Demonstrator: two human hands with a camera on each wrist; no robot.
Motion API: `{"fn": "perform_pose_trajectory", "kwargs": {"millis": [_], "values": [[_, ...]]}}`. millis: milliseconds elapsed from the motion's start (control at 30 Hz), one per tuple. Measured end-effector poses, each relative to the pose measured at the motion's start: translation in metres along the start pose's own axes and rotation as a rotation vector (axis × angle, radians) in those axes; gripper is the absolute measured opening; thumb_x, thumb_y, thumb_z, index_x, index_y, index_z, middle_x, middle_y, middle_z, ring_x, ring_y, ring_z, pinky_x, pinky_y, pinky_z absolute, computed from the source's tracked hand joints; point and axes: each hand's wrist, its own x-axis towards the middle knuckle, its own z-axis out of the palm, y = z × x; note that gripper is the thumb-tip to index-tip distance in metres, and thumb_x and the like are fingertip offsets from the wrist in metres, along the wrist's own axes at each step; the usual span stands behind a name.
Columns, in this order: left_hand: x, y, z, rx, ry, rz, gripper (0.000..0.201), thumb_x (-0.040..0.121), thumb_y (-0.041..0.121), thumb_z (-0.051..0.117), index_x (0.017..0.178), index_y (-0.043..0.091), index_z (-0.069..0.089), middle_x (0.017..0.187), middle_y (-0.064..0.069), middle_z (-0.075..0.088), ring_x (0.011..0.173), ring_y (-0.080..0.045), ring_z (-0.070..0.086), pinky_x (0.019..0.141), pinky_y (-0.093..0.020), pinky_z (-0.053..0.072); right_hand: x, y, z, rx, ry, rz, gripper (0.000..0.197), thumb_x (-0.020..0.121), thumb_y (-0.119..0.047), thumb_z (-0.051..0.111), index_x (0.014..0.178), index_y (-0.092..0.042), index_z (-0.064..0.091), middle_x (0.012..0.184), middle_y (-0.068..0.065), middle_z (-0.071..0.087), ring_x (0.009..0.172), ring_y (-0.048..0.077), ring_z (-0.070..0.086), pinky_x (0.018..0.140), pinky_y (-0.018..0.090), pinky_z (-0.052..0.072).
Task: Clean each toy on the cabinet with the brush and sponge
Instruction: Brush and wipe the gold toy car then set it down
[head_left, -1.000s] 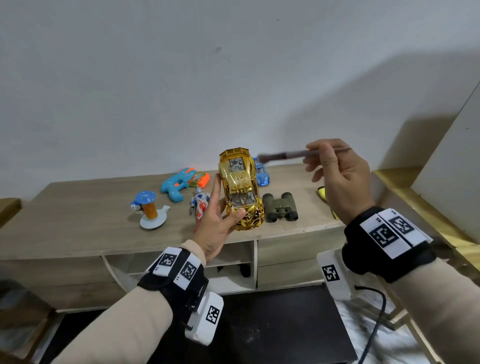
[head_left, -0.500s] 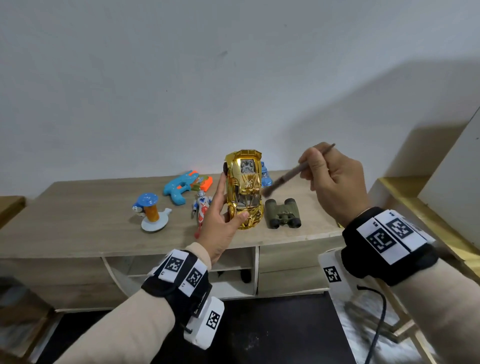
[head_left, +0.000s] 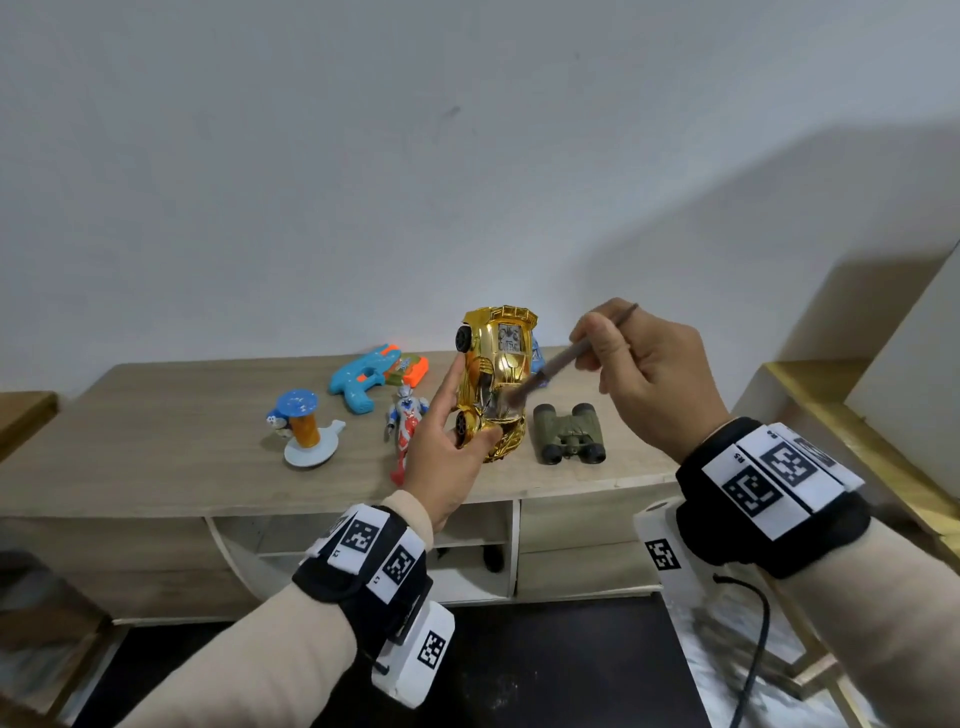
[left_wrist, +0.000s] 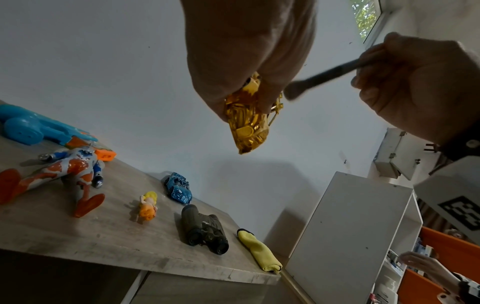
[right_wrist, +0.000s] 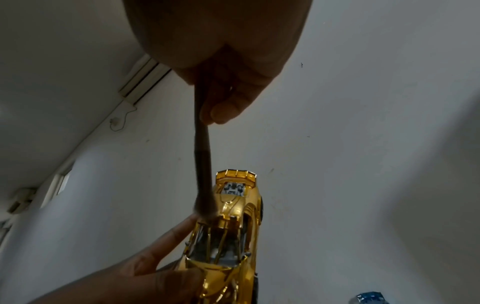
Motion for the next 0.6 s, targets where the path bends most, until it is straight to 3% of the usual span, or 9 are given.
{"fn": "perform_pose_trajectory", "kwargs": {"millis": [67,200,267,333,400,467,600], "values": [[0.001,-0.001,0.0,0.025,0.003,0.004,0.082,0.086,0.001,0.064,0.135,0.055,0.027,0.14,0.022,0.036,0.11,0.018,0.042,0.086,-0.008,0.045,0.003,-0.002,0.001,0.006,0.034,-0.029,0.028,0.094,-0.027,0.043,0.088,-0.012,0.065,0.066,-0.001,0.064,0.053,0.021,0.059,0.049,0.041,0.049],[-0.001,0.001,0.001,0.06,0.021,0.006,0.079,0.085,0.003,0.066,0.143,0.041,0.029,0.126,0.03,0.038,0.112,0.014,0.04,0.081,-0.001,0.041,0.005,-0.008,0.002,-0.031,-0.082,-0.041,0.032,0.094,-0.029,0.042,0.08,-0.011,0.065,0.062,-0.002,0.065,0.051,0.02,0.061,0.049,0.035,0.048],[-0.002,0.002,0.002,0.062,0.037,0.0,0.078,0.085,0.002,0.066,0.143,0.04,0.031,0.12,0.034,0.04,0.111,0.014,0.041,0.089,-0.007,0.042,0.008,-0.011,0.003,-0.009,-0.021,-0.094,0.032,0.095,-0.029,0.042,0.085,-0.01,0.065,0.064,-0.007,0.063,0.052,0.016,0.06,0.05,0.032,0.049],[-0.002,-0.001,0.002,0.045,0.043,-0.005,0.078,0.084,0.003,0.067,0.142,0.042,0.032,0.117,0.037,0.044,0.116,0.007,0.044,0.095,-0.014,0.041,0.011,-0.012,0.005,-0.037,-0.045,-0.113,0.031,0.094,-0.03,0.042,0.088,-0.013,0.066,0.068,-0.004,0.067,0.056,0.016,0.063,0.054,0.034,0.052],[-0.002,-0.003,0.002,0.03,0.029,-0.007,0.077,0.084,0.006,0.068,0.14,0.046,0.033,0.126,0.033,0.045,0.125,0.001,0.042,0.097,-0.017,0.04,0.011,-0.014,0.008,-0.067,-0.142,-0.098,0.031,0.093,-0.03,0.042,0.083,-0.012,0.066,0.066,0.002,0.069,0.058,0.019,0.066,0.055,0.038,0.052],[-0.002,-0.003,0.002,-0.052,0.023,-0.023,0.078,0.084,0.006,0.068,0.14,0.047,0.034,0.132,0.027,0.046,0.129,-0.003,0.043,0.093,-0.015,0.045,0.007,-0.018,0.01,-0.044,-0.109,-0.111,0.031,0.094,-0.026,0.042,0.08,-0.009,0.065,0.063,0.003,0.067,0.056,0.019,0.064,0.054,0.036,0.049],[-0.002,0.001,0.003,-0.346,0.016,-0.1,0.08,0.08,0.006,0.066,0.146,0.032,0.029,0.118,0.023,0.061,0.118,-0.005,0.057,0.094,-0.03,0.051,0.001,-0.016,0.012,0.008,0.013,-0.132,0.028,0.095,-0.021,0.045,0.081,-0.01,0.066,0.064,-0.005,0.061,0.055,0.014,0.06,0.053,0.031,0.047]]}}
